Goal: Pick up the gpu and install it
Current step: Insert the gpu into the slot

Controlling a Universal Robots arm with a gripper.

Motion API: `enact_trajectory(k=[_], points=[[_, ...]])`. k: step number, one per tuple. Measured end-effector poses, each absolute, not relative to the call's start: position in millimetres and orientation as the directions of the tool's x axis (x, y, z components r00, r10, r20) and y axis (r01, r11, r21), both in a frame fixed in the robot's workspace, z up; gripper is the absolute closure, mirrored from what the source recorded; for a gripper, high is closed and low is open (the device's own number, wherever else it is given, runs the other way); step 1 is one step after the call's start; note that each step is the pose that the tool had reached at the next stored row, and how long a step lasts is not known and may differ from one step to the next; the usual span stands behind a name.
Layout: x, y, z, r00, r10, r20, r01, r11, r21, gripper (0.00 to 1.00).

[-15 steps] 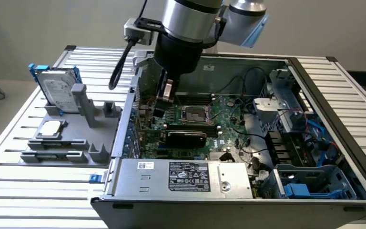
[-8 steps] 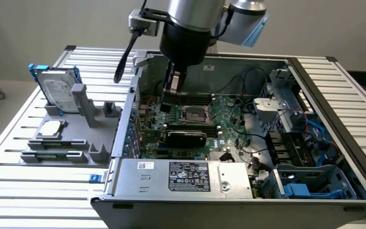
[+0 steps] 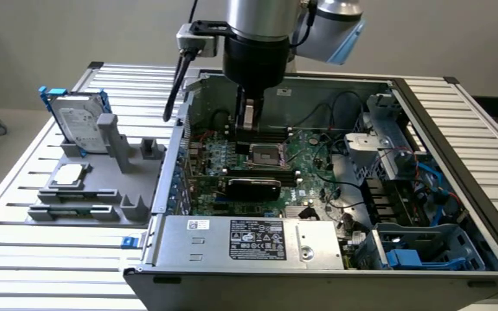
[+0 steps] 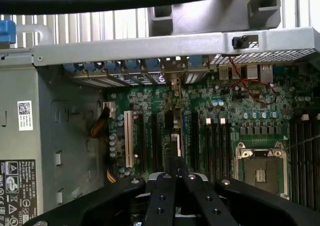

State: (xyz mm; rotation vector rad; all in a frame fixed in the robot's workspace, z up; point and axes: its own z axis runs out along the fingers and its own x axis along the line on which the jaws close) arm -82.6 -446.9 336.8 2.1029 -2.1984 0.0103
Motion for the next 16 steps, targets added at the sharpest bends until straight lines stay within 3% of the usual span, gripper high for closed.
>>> enact_trajectory(k=[4,16], points=[[-82.6,-446.9,336.9,-0.037,-0.998,0.048,-0.999,0.038,0.007,0.89],[-82.5,-447.0,337.0,-0.038,-0.998,0.043,-0.999,0.038,0.006,0.89]])
